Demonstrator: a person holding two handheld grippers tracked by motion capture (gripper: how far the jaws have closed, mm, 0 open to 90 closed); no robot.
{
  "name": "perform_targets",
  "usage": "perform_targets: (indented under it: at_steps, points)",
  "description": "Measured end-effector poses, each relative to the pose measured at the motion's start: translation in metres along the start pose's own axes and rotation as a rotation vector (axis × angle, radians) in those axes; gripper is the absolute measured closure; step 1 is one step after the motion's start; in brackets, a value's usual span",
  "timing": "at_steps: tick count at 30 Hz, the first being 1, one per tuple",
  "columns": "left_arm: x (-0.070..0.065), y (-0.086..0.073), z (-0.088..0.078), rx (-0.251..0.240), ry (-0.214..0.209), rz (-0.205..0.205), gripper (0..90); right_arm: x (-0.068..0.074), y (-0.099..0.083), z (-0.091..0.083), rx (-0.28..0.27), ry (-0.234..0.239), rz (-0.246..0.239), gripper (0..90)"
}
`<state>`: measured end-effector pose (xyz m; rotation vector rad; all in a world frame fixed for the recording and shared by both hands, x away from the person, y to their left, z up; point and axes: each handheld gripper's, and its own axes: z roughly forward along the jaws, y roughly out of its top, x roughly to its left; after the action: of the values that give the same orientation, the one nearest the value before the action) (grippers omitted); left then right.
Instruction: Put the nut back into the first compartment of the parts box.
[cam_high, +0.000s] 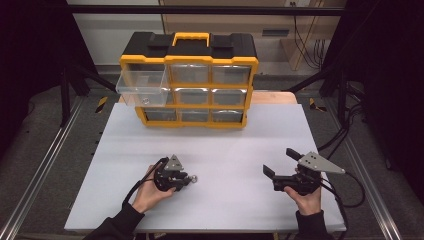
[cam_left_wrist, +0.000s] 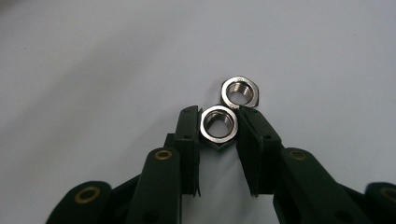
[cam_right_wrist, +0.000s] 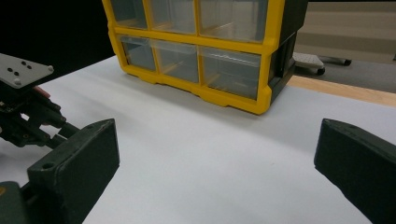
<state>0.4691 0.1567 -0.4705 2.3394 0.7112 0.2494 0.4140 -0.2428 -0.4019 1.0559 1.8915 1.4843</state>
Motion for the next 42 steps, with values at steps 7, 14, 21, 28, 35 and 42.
perform_targets:
  at_steps: [7,14,21,28,35,42]
  points:
    - [0.001,0.000,-0.002,0.006,0.000,-0.012,69.9,0.000,0.000,-0.001,0.000,0.000,0.002,0.5]
    - [0.002,0.001,-0.009,-0.016,0.000,-0.019,69.9,0.000,0.000,-0.001,0.000,0.002,-0.005,0.5]
    - [0.002,0.003,-0.015,-0.021,-0.003,-0.024,69.9,0.000,0.000,-0.001,0.000,0.002,-0.004,0.5]
    - [0.003,0.005,-0.022,-0.034,-0.003,-0.034,69.9,0.000,0.000,-0.001,0.000,0.002,-0.004,0.5]
    - [0.004,0.008,-0.035,-0.064,0.007,-0.040,69.9,0.000,0.000,-0.001,0.003,-0.001,-0.001,0.5]
    - [0.006,0.010,-0.046,-0.089,0.014,-0.047,69.9,0.000,0.000,-0.001,0.002,-0.001,-0.003,0.5]
